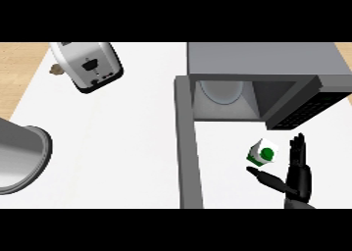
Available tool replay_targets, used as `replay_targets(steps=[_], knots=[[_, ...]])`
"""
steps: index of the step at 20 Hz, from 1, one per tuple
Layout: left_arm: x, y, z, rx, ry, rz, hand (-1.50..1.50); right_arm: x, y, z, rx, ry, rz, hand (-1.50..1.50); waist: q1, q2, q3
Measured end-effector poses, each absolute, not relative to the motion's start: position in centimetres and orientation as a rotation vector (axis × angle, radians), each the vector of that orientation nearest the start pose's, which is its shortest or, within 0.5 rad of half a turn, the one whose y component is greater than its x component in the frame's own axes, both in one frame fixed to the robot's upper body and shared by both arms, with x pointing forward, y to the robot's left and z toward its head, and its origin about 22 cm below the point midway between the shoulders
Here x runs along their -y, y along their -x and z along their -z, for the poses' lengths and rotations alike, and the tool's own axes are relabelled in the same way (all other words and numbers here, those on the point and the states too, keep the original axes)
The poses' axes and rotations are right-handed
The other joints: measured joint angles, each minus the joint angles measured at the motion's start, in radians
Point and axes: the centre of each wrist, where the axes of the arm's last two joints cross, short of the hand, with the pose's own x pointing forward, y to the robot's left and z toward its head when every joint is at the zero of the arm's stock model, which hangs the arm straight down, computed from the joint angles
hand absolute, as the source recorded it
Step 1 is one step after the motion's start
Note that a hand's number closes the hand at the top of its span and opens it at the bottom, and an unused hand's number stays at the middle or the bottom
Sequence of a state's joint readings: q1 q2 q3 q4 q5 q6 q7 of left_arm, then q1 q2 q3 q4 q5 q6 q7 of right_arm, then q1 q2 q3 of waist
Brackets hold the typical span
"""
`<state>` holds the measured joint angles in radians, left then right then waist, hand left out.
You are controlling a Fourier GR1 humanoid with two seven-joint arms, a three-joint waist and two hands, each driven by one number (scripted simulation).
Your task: Pick up the milk, place it into the microwave and close the microwave
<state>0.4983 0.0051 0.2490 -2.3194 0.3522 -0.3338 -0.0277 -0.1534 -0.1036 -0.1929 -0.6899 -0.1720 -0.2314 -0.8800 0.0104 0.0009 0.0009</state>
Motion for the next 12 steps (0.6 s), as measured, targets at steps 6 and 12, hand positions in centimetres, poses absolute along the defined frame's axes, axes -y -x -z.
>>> replay_targets(steps=[6,12], knots=[[-30.4,-9.8,-9.9,1.955,0.049,-0.068,-1.50,28.5,-21.4,15.8,1.750,0.114,0.186,1.50,0.002,0.000,0.001],[-30.3,-10.2,-9.9,1.952,0.055,-0.072,-1.50,28.0,-22.7,15.2,1.846,0.206,0.173,1.50,-0.003,-0.001,-0.001]])
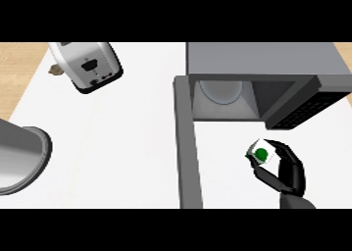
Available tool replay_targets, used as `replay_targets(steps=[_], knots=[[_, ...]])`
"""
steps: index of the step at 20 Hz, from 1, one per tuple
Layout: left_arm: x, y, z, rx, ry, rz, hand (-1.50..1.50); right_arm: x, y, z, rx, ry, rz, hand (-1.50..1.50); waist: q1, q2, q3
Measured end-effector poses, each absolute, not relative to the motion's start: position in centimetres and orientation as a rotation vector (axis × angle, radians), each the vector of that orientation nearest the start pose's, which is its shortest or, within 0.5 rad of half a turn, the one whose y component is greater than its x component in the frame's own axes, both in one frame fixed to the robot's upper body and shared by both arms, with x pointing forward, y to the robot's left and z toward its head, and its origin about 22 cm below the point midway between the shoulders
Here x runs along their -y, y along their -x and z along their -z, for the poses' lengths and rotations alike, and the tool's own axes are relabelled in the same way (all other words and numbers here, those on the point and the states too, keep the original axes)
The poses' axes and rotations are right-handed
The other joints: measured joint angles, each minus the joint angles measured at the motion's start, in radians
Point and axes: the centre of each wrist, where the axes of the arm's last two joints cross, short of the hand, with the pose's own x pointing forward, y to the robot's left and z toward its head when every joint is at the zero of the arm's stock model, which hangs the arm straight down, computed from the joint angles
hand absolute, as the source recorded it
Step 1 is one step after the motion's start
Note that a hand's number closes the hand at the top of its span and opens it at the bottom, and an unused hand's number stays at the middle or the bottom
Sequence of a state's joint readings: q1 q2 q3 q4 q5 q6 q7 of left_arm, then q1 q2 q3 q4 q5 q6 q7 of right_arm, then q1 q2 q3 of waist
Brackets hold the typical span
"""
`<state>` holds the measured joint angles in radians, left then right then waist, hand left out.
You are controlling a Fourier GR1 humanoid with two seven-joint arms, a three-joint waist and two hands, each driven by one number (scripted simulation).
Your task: Pick up the milk, place it into the microwave and close the microwave
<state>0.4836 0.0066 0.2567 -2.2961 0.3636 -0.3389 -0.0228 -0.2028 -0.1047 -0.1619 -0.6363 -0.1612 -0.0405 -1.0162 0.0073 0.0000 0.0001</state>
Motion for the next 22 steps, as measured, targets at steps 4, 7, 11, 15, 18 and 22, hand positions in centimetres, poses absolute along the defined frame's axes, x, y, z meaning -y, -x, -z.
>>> replay_targets(steps=[4,7,11,15,18,22], knots=[[-30.8,-10.6,-9.6,1.947,0.056,-0.081,-1.50,26.6,-23.3,14.7,1.879,0.285,0.219,1.50,-0.004,-0.001,-0.001],[-30.7,-10.2,-9.5,1.945,0.062,-0.080,-1.50,25.8,-24.2,13.7,1.922,0.279,0.230,1.50,-0.003,-0.002,0.000],[-30.3,-9.9,-9.2,1.944,0.068,-0.073,-1.50,25.8,-24.7,12.4,1.967,0.230,0.183,1.50,-0.004,-0.002,-0.001],[-30.6,-9.8,-9.1,1.944,0.080,-0.078,-1.50,28.7,-25.9,10.2,1.988,0.104,0.082,1.50,-0.004,-0.002,-0.001],[-30.7,-9.4,-8.9,1.940,0.086,-0.079,-1.50,28.6,-26.1,8.7,2.003,0.002,0.046,1.50,-0.005,-0.003,-0.001],[-30.6,-9.2,-9.3,1.942,0.088,-0.084,-1.50,28.4,-26.0,6.4,2.008,-0.103,0.017,1.50,-0.007,-0.004,-0.001]])
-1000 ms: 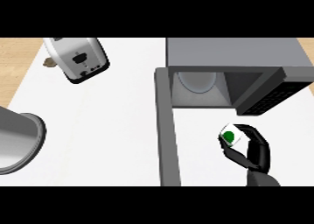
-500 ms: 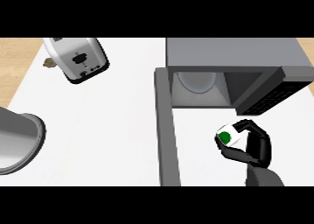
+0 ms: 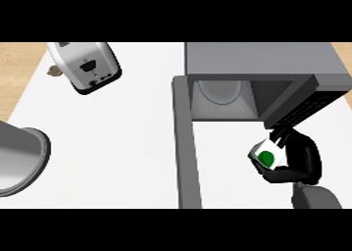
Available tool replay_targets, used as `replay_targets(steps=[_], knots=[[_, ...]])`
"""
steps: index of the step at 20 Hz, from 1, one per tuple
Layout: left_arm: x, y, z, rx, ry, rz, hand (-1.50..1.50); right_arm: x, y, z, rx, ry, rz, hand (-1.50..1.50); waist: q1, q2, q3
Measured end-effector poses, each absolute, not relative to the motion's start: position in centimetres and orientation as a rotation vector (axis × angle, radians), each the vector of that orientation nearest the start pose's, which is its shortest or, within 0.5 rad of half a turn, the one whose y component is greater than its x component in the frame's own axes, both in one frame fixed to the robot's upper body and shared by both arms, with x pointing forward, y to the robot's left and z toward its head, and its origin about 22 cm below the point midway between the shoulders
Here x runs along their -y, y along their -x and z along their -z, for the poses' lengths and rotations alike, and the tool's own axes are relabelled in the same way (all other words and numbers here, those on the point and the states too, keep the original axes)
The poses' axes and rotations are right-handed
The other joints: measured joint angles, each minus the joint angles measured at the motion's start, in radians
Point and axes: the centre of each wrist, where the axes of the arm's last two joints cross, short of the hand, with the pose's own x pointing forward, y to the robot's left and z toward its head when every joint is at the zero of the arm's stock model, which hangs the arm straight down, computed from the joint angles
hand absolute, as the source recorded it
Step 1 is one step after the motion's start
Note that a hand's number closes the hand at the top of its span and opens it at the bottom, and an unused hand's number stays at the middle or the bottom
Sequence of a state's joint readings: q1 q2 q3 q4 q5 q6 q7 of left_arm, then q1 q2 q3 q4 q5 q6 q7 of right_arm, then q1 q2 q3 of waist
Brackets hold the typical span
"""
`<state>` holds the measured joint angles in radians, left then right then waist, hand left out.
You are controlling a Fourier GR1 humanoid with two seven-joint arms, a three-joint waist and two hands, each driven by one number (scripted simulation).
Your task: Pick up the milk, place it into the microwave and close the microwave
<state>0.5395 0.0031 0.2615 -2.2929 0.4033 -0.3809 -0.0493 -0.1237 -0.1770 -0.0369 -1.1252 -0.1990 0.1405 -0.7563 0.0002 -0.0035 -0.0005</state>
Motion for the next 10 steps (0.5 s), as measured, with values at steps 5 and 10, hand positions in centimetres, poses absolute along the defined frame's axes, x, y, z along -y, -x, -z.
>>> replay_targets(steps=[5,10], knots=[[-30.3,-9.0,-8.7,1.938,0.091,-0.092,-1.50,26.1,-25.7,3.8,2.031,-0.100,-0.045,1.50,0.001,0.000,0.000],[-30.9,-8.9,-8.8,1.933,0.081,-0.094,-1.50,23.5,-27.6,1.1,2.038,-0.025,-0.112,1.50,0.006,0.002,0.000]])
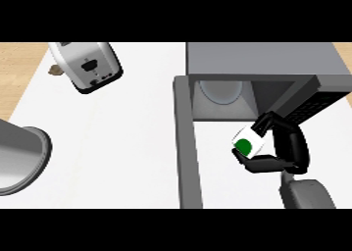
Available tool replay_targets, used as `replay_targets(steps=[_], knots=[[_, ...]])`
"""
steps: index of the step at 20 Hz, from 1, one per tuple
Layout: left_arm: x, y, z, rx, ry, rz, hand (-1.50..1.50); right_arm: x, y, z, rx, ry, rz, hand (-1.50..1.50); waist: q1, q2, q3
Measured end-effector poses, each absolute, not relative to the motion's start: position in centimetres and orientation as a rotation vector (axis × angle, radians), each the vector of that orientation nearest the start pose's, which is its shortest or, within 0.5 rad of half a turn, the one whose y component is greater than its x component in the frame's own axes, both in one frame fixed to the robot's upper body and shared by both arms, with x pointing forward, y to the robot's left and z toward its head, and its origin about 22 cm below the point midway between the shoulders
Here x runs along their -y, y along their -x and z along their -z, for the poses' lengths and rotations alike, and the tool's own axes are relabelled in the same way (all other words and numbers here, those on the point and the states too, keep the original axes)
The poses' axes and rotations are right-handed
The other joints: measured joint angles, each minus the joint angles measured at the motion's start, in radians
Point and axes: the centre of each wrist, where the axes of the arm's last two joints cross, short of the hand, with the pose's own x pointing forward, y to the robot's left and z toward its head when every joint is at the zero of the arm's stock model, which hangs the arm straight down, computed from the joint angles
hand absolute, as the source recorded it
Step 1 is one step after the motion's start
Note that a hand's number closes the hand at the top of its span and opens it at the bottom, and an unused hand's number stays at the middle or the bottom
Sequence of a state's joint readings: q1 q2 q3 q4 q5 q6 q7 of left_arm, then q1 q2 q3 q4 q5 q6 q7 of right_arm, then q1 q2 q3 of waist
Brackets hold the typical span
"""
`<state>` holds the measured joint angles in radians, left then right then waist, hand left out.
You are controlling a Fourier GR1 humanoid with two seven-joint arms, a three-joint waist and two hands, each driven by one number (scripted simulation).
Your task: Pick up the milk, place it into the microwave and close the microwave
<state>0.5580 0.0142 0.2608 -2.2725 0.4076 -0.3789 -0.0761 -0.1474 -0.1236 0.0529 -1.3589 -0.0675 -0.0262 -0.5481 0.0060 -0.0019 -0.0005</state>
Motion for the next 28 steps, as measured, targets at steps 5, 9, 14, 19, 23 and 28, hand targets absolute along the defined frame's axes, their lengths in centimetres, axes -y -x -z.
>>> replay_targets(steps=[5,9,14,19,23,28], knots=[[-31.6,-9.0,-8.7,1.923,0.077,-0.098,-1.50,21.4,-30.8,-1.2,2.002,0.040,-0.142,1.50,0.004,0.001,0.000],[-32.3,-9.4,-8.8,1.924,0.075,-0.094,-1.50,20.9,-33.6,-2.1,1.985,0.078,-0.148,1.50,0.000,-0.003,0.002],[-32.8,-9.8,-8.3,1.917,0.083,-0.089,-1.50,21.8,-35.5,-2.2,2.032,0.111,-0.144,1.50,-0.009,-0.017,0.005],[-32.9,-10.4,-8.1,1.926,0.106,-0.076,-1.50,21.8,-35.8,-1.5,2.073,0.134,-0.137,1.50,-0.007,-0.026,0.010],[-33.0,-11.2,-8.3,1.931,0.124,-0.053,-1.50,22.1,-35.7,-1.1,2.125,0.174,-0.126,1.50,0.005,-0.026,0.013],[-32.9,-11.8,-8.3,1.942,0.150,-0.036,-1.50,22.8,-35.5,-0.7,2.182,0.248,-0.137,1.50,0.025,-0.023,0.014]])
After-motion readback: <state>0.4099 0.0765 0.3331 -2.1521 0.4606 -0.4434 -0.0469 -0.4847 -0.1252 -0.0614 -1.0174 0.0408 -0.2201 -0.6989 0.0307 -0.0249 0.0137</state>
